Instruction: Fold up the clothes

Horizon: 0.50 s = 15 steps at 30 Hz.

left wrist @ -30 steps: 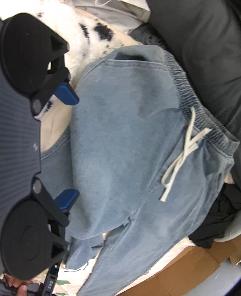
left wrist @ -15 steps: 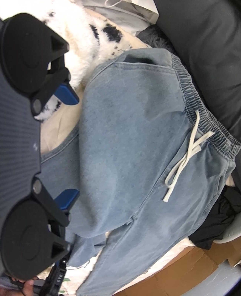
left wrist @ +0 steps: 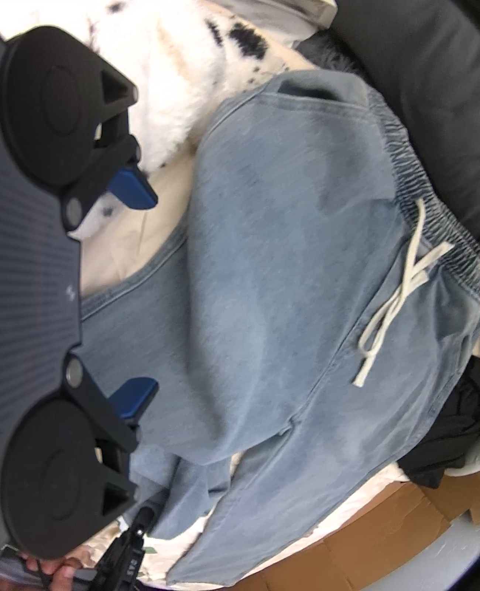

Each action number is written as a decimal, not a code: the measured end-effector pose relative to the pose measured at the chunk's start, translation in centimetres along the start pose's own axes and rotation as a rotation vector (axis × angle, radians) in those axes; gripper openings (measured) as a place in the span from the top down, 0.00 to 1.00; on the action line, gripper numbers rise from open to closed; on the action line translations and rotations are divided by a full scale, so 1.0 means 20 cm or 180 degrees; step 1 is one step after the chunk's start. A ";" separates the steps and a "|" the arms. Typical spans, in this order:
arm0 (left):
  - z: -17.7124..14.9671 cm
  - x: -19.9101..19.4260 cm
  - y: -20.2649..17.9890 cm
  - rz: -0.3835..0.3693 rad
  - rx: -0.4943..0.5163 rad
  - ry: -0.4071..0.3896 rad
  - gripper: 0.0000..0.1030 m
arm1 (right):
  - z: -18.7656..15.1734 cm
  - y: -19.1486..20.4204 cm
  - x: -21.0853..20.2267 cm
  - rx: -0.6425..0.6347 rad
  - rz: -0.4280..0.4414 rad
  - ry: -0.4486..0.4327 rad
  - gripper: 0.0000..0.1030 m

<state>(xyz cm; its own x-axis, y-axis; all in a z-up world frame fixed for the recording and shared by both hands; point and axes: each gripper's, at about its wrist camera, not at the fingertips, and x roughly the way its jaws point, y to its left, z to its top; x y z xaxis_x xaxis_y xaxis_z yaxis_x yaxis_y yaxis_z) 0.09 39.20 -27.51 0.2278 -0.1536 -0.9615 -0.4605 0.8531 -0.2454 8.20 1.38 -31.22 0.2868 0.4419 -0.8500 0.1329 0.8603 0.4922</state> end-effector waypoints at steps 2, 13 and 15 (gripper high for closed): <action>-0.01 0.02 -0.02 -0.0043 0.0005 0.0027 0.04 | -0.02 -0.02 -0.06 0.0036 -0.0024 -0.0025 0.99; -0.03 0.08 -0.08 -0.0081 0.0095 0.0116 0.04 | -0.18 -0.22 -0.44 0.0156 -0.0620 -0.0021 0.99; -0.03 0.09 -0.08 -0.0087 0.0073 0.0138 0.04 | -0.21 -0.26 -0.49 0.0190 -0.0722 0.0033 0.99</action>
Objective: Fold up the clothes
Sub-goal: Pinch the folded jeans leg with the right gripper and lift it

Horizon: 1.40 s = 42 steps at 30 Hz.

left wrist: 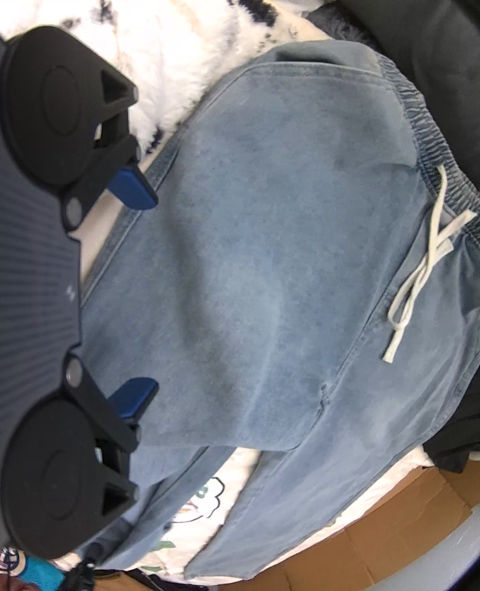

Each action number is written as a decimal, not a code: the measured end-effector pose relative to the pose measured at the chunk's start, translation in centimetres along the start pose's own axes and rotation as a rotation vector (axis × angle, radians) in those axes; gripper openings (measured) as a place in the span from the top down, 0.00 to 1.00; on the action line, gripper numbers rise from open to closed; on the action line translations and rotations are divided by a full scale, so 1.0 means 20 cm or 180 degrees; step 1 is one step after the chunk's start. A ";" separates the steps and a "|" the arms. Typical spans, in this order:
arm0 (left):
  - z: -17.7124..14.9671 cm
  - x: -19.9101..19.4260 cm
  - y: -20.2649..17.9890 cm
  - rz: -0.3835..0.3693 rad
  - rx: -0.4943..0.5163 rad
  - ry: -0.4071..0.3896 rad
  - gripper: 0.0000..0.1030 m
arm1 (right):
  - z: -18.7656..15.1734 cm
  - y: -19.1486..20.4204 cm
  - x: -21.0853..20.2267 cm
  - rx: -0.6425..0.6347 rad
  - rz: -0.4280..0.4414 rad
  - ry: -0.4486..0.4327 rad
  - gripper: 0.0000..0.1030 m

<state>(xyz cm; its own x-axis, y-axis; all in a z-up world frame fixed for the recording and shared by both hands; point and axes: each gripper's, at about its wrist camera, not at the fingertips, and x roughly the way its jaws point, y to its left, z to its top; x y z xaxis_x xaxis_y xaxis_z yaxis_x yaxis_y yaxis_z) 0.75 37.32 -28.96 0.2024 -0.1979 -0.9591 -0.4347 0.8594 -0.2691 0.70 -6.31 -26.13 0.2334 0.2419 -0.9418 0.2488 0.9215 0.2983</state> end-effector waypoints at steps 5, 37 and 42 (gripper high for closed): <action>-0.02 0.03 0.01 0.0021 -0.0064 0.0024 0.04 | -0.04 -0.02 -0.05 -0.0142 -0.0181 0.0122 0.97; -0.06 0.11 0.00 -0.0085 -0.0143 0.0285 0.04 | -0.06 -0.02 0.19 -0.0734 -0.0877 -0.0064 0.27; -0.11 0.18 -0.03 -0.0149 -0.0196 0.0452 0.04 | 0.01 -0.04 0.18 -0.0793 -0.0731 -0.0171 0.51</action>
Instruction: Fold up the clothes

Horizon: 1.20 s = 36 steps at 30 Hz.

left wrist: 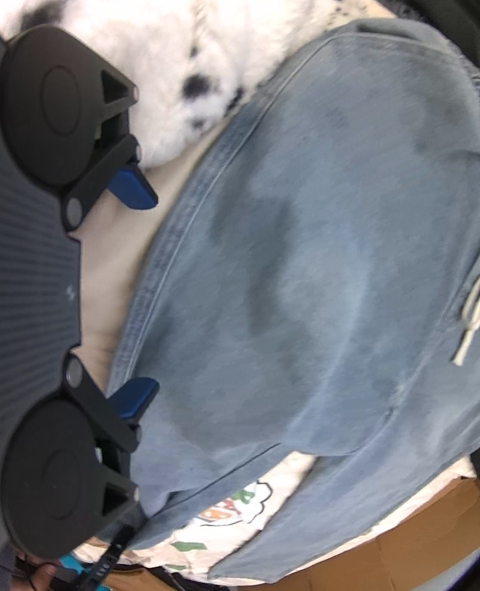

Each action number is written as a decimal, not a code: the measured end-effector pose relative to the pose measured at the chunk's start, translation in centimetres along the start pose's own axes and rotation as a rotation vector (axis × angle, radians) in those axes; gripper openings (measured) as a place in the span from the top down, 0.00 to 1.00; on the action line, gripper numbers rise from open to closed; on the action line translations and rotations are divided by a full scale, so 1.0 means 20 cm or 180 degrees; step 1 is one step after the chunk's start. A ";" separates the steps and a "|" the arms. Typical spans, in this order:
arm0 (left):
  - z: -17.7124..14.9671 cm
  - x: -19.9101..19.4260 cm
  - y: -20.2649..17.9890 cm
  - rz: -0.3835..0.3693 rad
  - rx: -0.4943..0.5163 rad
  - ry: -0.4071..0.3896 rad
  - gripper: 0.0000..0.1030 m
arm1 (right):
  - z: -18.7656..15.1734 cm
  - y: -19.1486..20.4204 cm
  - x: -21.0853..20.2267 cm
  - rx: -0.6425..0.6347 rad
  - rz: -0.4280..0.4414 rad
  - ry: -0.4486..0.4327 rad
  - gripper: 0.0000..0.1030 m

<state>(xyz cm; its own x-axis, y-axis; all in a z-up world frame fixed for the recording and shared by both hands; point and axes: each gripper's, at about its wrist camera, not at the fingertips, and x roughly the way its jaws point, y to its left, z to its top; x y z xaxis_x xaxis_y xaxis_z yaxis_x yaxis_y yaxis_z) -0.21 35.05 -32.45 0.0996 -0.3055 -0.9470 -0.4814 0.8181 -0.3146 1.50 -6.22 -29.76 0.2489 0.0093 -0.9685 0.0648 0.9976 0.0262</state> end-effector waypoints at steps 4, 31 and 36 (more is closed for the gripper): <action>0.00 0.09 -0.02 -0.0124 -0.0151 0.0144 0.04 | 0.05 0.02 -0.03 -0.0182 0.0092 0.0003 0.85; 0.01 -0.16 0.09 -0.0525 -0.0874 -0.0231 0.97 | 0.36 -0.12 -0.54 -0.0776 0.0282 0.0365 1.00; 0.02 -0.22 0.08 -0.0608 -0.0833 -0.0451 0.97 | 0.32 -0.06 -0.41 -0.0699 0.0402 0.0604 0.97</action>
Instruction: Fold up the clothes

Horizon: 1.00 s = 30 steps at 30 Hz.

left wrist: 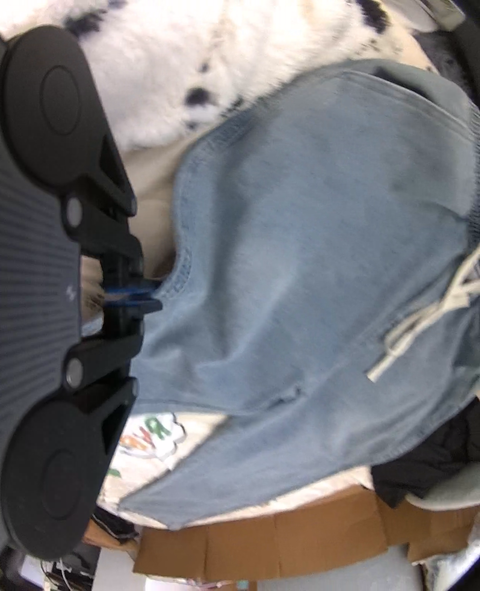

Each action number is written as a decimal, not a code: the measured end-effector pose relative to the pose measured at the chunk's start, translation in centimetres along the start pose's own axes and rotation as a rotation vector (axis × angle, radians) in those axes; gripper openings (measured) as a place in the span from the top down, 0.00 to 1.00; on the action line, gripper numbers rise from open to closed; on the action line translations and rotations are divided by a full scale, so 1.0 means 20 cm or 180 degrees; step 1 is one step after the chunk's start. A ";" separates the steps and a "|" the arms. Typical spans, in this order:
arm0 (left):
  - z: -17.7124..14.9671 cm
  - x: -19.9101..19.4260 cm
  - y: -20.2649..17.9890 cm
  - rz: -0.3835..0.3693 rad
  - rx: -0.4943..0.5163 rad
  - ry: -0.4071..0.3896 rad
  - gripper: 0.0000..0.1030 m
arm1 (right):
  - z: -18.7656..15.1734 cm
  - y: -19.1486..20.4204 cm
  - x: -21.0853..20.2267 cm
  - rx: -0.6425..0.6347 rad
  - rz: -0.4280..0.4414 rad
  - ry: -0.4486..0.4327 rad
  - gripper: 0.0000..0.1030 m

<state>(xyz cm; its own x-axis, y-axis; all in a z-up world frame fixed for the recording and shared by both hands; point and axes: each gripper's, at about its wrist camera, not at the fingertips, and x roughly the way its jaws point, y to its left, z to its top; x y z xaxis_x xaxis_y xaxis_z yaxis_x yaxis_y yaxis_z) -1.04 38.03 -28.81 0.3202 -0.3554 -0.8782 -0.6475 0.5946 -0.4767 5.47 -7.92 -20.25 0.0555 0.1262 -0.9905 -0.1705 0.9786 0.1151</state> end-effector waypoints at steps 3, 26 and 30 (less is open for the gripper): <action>0.05 -0.07 -0.02 -0.0078 0.0021 -0.0105 0.97 | -0.07 0.04 0.09 0.0067 0.0052 0.0124 0.68; 0.15 -0.17 0.00 -0.0075 -0.0051 -0.0345 0.97 | -0.31 0.60 0.52 -0.0765 0.0030 0.0221 0.46; 0.17 -0.17 0.01 -0.0087 -0.0060 -0.0351 0.97 | -0.29 0.60 0.54 -0.0783 -0.0023 0.0235 1.00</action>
<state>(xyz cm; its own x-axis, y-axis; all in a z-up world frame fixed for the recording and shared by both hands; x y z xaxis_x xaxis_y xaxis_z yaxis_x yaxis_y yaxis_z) 0.04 41.80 -26.06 0.4114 -0.2890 -0.8644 -0.6501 0.5717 -0.5005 -1.70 4.28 -30.08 -0.0128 0.0983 -0.9951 -0.4050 0.9093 0.0950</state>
